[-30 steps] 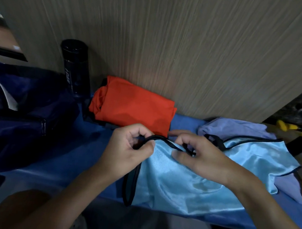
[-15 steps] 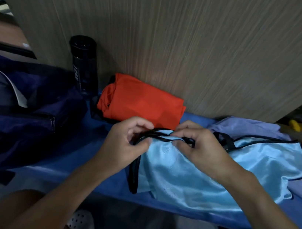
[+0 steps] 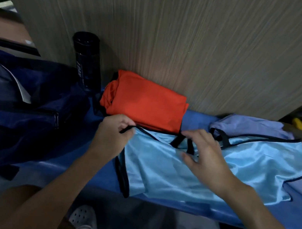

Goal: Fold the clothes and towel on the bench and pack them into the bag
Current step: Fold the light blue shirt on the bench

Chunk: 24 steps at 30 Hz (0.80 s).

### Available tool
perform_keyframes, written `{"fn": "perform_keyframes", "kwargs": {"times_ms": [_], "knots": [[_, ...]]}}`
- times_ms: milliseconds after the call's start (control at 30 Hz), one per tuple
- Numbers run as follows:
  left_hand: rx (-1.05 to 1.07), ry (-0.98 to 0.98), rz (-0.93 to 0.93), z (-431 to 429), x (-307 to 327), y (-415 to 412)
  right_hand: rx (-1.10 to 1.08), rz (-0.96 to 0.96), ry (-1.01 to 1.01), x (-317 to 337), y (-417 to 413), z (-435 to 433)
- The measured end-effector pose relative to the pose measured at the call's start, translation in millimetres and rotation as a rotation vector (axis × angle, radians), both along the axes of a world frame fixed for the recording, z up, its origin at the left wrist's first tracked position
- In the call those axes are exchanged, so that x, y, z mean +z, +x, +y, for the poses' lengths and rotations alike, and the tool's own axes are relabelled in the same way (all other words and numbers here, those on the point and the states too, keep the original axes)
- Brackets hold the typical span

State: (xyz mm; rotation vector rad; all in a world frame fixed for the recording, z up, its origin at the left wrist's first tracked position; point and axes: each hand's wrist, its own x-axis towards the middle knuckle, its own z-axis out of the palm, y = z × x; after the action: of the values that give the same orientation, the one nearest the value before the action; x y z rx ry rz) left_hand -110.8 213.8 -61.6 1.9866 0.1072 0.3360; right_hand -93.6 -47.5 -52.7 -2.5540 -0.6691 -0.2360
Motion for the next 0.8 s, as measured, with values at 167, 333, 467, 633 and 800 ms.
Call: {"fn": "perform_keyframes", "kwargs": {"times_ms": [167, 333, 467, 633, 800], "knots": [[0.106, 0.084, 0.221, 16.6, -13.8, 1.8, -0.14, 0.08, -0.266, -42.6, -27.8, -30.9], [0.091, 0.59, 0.096, -2.0, -19.5, -22.7, -0.112, 0.123, -0.388, -63.4, -38.7, -31.4], [-0.053, 0.76, -0.001, -25.4, -29.8, -51.7, -0.179, -0.044, -0.351, -55.3, -37.2, -30.8], [-0.196, 0.864, 0.224, -18.3, -62.2, -65.0, -0.254, 0.043, -0.253, -45.8, -14.7, -42.3], [-0.276, 0.938, 0.209, -5.2, -74.2, -63.5, -0.312, 0.186, -0.277, -38.5, -1.6, -45.0]]}}
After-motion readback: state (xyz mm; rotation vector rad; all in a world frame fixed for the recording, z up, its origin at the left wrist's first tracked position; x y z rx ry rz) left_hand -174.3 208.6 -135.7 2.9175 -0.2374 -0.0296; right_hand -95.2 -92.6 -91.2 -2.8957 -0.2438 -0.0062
